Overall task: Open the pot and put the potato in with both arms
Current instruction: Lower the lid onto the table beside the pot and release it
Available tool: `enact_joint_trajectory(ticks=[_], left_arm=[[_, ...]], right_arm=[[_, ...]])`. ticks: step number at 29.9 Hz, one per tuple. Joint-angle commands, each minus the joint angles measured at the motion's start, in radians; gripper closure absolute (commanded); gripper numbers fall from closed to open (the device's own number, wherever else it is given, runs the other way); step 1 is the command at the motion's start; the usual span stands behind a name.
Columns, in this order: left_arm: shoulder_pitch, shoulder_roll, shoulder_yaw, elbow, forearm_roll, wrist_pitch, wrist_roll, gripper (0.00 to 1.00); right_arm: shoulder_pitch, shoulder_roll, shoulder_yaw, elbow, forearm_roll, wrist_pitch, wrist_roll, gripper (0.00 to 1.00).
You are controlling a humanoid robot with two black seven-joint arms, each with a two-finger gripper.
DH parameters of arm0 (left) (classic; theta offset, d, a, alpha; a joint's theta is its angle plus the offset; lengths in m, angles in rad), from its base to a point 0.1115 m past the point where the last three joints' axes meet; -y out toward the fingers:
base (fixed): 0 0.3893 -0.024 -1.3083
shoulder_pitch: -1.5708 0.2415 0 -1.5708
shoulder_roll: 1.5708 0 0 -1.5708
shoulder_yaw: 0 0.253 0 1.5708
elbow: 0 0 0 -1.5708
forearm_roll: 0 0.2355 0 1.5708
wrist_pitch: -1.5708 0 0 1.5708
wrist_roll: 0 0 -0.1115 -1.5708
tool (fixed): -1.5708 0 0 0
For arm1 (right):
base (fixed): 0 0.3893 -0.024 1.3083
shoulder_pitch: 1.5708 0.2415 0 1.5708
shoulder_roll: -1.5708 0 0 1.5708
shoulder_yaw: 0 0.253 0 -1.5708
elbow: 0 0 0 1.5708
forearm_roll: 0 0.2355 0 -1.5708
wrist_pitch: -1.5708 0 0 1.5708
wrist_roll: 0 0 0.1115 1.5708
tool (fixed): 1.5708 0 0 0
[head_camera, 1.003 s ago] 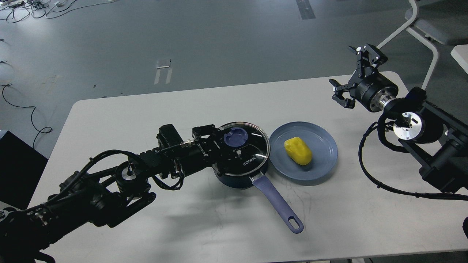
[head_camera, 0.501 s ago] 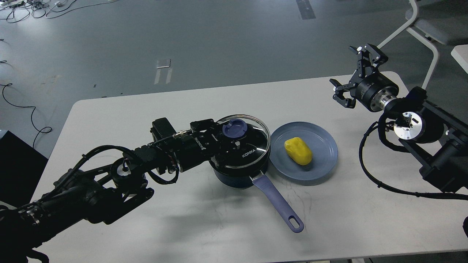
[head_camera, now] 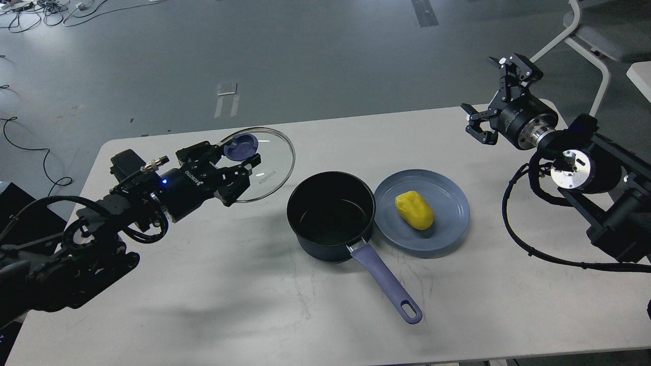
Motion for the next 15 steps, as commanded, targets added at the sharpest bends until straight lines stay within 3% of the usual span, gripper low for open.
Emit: enact_joint_trajectory(ticks=[1, 11, 15], left_arm=[[0.079, 0.057, 0.000, 0.016, -0.040, 0.014, -0.007, 0.46], [0.199, 0.025, 0.000, 0.119, -0.067, 0.014, -0.007, 0.45], [0.198, -0.055, -0.002, 0.222, -0.075, 0.014, -0.007, 0.44]], right_arm=[[0.000, -0.001, -0.002, 0.000, 0.000, 0.000, 0.000, 0.00], [0.002, 0.004, -0.013, 0.000, 0.000, -0.001, 0.000, 0.00], [0.002, 0.002, -0.027, 0.000, 0.000, 0.000, 0.000, 0.00]])
